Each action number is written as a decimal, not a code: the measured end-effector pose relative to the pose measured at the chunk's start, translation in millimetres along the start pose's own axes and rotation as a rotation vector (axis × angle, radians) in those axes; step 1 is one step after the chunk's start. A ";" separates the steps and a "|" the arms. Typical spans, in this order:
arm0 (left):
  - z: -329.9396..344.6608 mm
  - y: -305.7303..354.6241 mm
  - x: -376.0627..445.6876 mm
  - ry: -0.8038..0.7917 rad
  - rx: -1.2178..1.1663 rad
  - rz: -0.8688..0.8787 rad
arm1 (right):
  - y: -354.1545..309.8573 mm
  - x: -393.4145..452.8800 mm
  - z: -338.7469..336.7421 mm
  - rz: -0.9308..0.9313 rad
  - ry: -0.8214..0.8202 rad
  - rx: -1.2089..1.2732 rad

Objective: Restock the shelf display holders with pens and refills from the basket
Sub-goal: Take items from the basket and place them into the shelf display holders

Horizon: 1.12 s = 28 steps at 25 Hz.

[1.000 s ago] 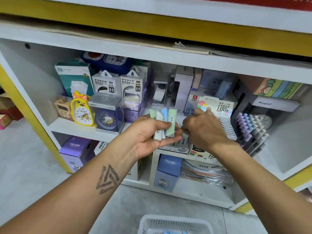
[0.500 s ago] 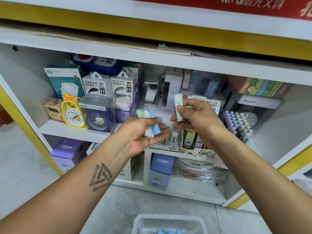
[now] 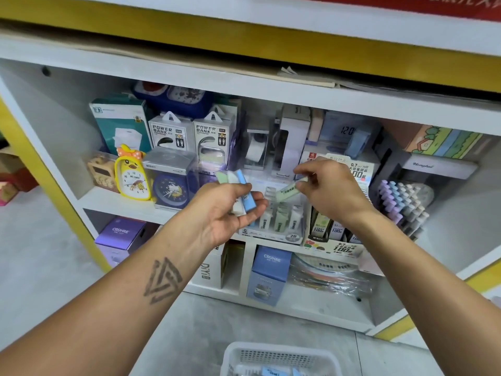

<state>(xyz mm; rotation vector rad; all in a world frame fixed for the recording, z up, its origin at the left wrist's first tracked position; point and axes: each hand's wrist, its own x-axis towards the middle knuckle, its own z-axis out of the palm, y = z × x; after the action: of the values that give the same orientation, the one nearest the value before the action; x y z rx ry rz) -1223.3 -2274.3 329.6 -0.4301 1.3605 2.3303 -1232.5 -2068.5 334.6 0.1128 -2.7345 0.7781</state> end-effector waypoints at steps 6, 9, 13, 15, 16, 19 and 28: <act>-2.8 1.7 0.7 -0.016 -0.016 -0.011 | -3.5 1.3 10.8 -0.220 0.090 -0.215; -1.4 1.9 0.3 -0.025 -0.006 -0.009 | -6.4 3.9 14.6 -0.253 0.121 -0.176; -2.0 3.4 1.3 -0.024 -0.012 -0.005 | -5.9 10.7 14.0 -0.255 0.191 -0.186; -2.4 4.1 2.0 -0.019 -0.016 -0.009 | -2.1 11.0 14.1 -0.260 0.159 -0.272; -2.4 4.3 2.2 -0.019 -0.020 -0.014 | -0.6 9.3 15.8 -0.258 0.106 -0.309; -2.9 3.4 2.0 -0.034 -0.022 -0.047 | -0.3 2.9 25.9 -0.263 -0.100 -0.393; -6.0 0.8 3.9 -0.084 0.041 -0.077 | -1.2 5.4 29.6 -0.277 -0.187 -0.507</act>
<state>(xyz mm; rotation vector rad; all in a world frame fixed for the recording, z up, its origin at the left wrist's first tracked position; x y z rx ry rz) -1226.7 -2279.1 325.5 -0.3613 1.3259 2.2291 -1245.2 -2085.0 312.9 0.4588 -2.9051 -0.0079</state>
